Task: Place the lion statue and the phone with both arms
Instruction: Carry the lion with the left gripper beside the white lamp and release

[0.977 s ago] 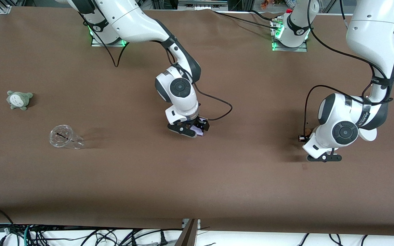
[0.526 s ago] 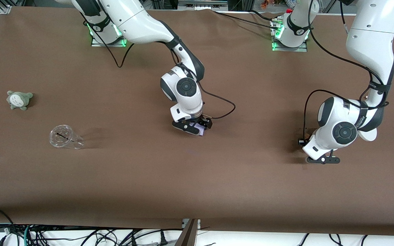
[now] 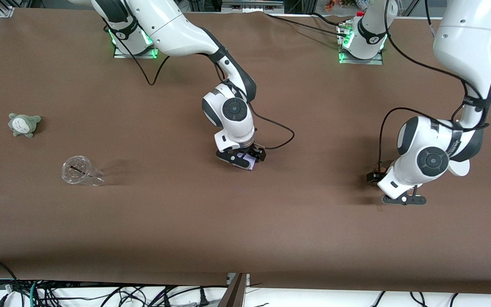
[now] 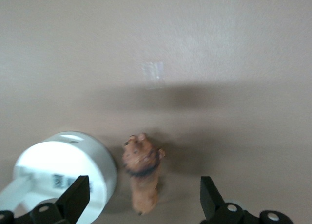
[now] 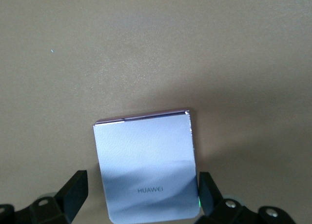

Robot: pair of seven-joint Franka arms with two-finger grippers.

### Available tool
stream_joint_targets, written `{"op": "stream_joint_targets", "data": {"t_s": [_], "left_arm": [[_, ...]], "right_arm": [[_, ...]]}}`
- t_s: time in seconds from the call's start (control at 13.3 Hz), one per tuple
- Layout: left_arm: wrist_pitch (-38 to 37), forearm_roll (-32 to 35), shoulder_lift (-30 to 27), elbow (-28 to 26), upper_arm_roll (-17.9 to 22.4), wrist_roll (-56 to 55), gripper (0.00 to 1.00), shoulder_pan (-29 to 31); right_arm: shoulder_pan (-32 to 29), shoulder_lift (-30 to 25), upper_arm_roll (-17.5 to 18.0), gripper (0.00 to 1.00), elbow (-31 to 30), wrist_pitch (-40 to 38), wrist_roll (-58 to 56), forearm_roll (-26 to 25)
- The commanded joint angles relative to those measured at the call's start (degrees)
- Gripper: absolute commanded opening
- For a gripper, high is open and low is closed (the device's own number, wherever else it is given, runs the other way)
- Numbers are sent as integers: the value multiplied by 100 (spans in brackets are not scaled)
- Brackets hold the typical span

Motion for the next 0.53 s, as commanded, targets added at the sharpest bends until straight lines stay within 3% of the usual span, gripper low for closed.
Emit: {"op": "stream_joint_targets", "data": {"t_s": [0.0, 0.45], "left_arm": [[-638, 30, -690, 136, -114, 120, 100, 47], [-2263, -223, -1596, 1198, -325, 646, 100, 65]], "right_arm": [[44, 183, -13, 100, 208, 4, 112, 42], [-17, 183, -31, 100, 208, 4, 95, 51]]}}
